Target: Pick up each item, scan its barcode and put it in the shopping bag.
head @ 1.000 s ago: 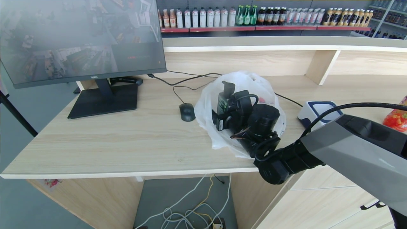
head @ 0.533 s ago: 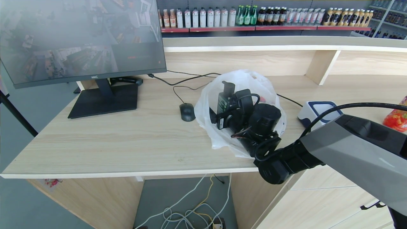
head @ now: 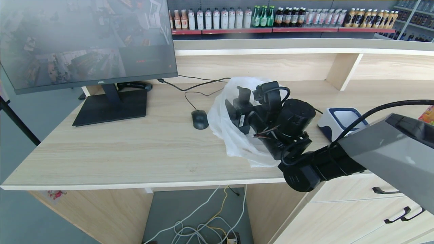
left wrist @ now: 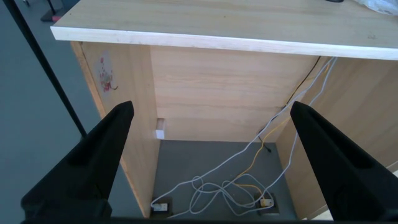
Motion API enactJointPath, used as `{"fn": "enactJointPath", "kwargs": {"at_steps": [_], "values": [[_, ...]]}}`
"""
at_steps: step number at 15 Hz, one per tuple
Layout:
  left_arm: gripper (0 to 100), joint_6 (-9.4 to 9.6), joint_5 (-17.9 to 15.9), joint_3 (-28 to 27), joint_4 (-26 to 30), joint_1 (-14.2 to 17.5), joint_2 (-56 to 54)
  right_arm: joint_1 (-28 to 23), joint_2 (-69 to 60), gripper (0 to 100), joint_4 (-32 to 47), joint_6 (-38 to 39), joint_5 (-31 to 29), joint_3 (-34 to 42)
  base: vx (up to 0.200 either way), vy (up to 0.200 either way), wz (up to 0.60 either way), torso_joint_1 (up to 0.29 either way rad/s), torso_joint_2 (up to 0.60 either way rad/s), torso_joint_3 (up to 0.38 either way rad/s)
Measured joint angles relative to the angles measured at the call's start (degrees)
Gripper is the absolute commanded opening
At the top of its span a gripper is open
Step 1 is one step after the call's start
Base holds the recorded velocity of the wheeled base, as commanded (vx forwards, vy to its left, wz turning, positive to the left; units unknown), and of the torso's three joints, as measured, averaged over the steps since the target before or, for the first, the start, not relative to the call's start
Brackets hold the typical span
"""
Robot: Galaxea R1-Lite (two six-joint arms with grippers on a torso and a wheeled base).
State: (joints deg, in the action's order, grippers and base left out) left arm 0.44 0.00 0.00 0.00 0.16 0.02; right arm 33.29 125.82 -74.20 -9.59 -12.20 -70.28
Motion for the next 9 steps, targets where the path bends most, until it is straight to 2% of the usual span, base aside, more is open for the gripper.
{"fn": "enactJointPath", "kwargs": {"at_steps": [4, 9], "values": [[100, 0.0, 0.0, 0.0, 0.0, 0.0, 0.0, 0.05, -5.71, 100, -2.07, 0.1, 0.09, 6.47, 0.0, 0.0, 0.0, 0.0, 0.0, 0.0], [100, 0.0, 0.0, 0.0, 0.0, -0.02, 0.0, 0.09, -11.92, 100, -12.09, 0.23, 0.27, 19.92, 0.0, 0.0, 0.0, 0.0, 0.0, 0.0]]}}
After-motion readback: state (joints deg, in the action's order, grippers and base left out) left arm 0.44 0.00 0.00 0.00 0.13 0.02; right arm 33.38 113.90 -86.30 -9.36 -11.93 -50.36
